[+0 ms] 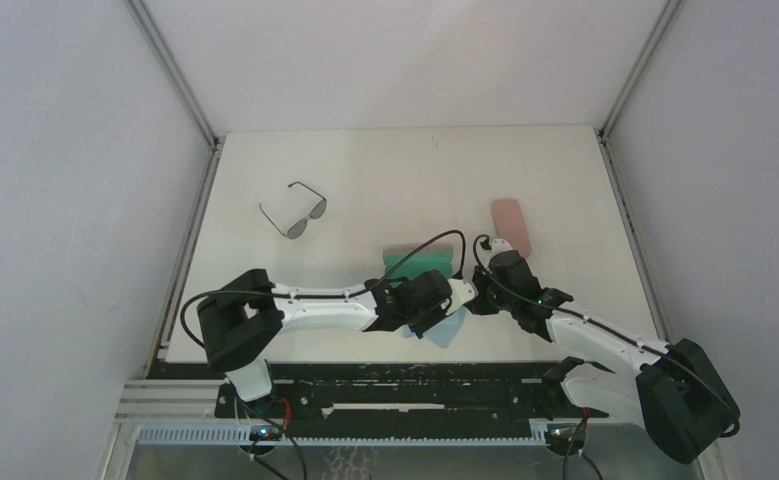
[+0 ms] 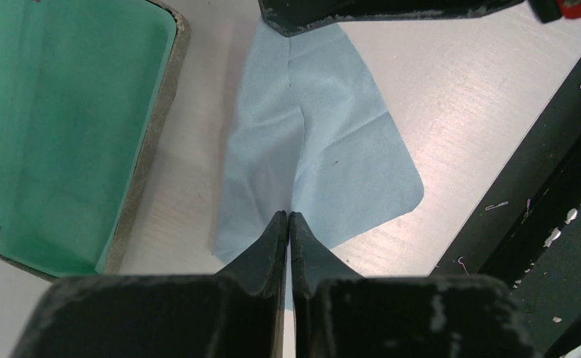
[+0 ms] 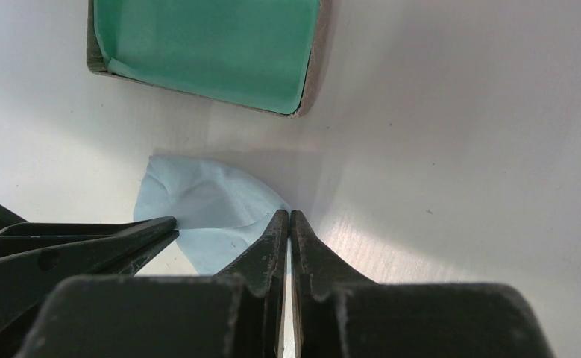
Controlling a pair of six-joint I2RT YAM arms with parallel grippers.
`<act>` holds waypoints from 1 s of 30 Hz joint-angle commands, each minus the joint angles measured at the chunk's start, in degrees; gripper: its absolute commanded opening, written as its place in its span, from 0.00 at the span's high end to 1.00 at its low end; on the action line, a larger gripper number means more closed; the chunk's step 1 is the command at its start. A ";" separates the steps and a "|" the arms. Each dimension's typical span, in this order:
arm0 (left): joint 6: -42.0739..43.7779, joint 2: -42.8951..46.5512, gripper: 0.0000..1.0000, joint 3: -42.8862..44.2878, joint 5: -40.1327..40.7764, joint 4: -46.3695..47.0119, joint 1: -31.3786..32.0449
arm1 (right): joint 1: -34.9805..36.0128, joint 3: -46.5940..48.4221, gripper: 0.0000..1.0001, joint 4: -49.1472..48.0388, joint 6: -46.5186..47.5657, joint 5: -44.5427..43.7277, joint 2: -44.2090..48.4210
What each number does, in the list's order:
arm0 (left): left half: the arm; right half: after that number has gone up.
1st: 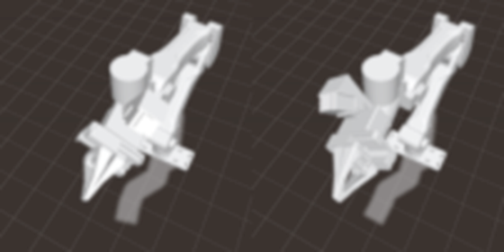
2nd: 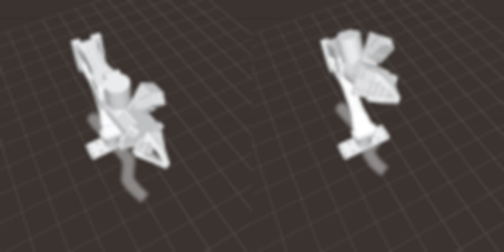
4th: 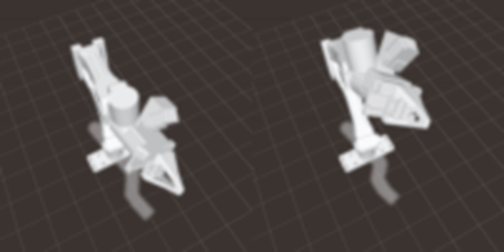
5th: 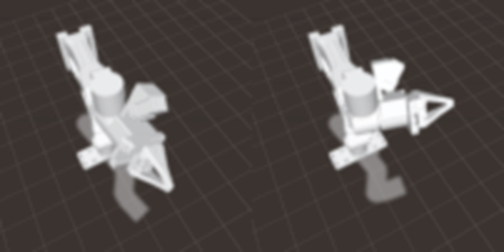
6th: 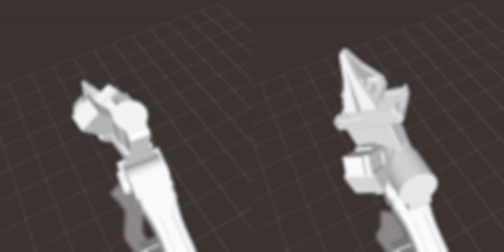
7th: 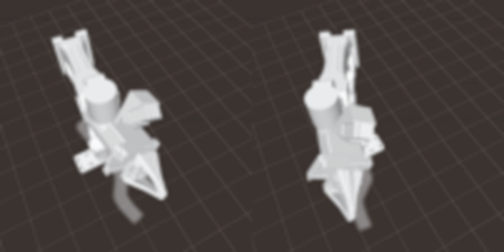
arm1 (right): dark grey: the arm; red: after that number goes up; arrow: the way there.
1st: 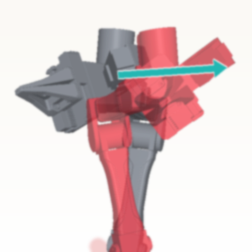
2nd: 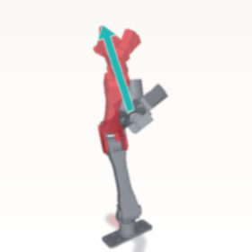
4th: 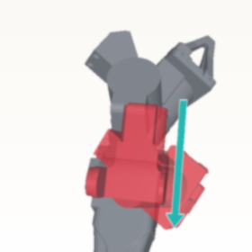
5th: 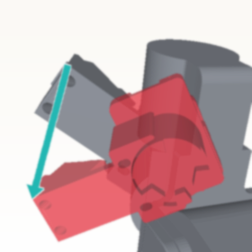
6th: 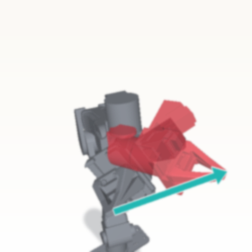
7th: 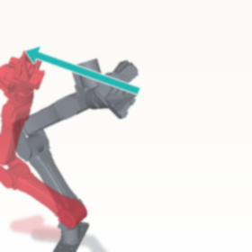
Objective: Organize the sunglasses
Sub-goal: Adjust the glasses cleaning cloth at the center of the board.
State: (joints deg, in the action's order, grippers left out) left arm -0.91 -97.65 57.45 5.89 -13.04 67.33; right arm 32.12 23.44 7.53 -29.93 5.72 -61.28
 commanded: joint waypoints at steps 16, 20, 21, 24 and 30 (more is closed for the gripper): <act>-0.32 3.61 1.00 1.47 1.70 1.17 -0.49 | 0.34 2.40 1.00 -0.77 1.14 0.12 0.86; -0.80 5.54 1.00 -0.10 1.55 2.10 -1.52 | 0.33 2.39 1.00 -0.50 1.51 -0.01 1.24; -0.81 5.95 1.00 -0.33 1.50 2.30 -1.78 | 0.36 2.40 1.00 -0.50 1.57 -0.03 1.31; -0.76 6.61 1.00 -0.98 1.53 2.65 -2.47 | 0.31 2.40 1.00 -0.58 1.63 0.05 1.33; -0.37 7.18 1.00 -1.83 1.57 2.90 -3.72 | 0.58 2.40 1.00 -1.18 2.07 1.05 1.15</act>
State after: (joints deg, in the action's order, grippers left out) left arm -0.93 -93.17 57.21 6.96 -11.92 64.45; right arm 32.27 23.44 7.57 -29.36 6.00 -61.25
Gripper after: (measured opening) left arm 0.004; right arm 0.002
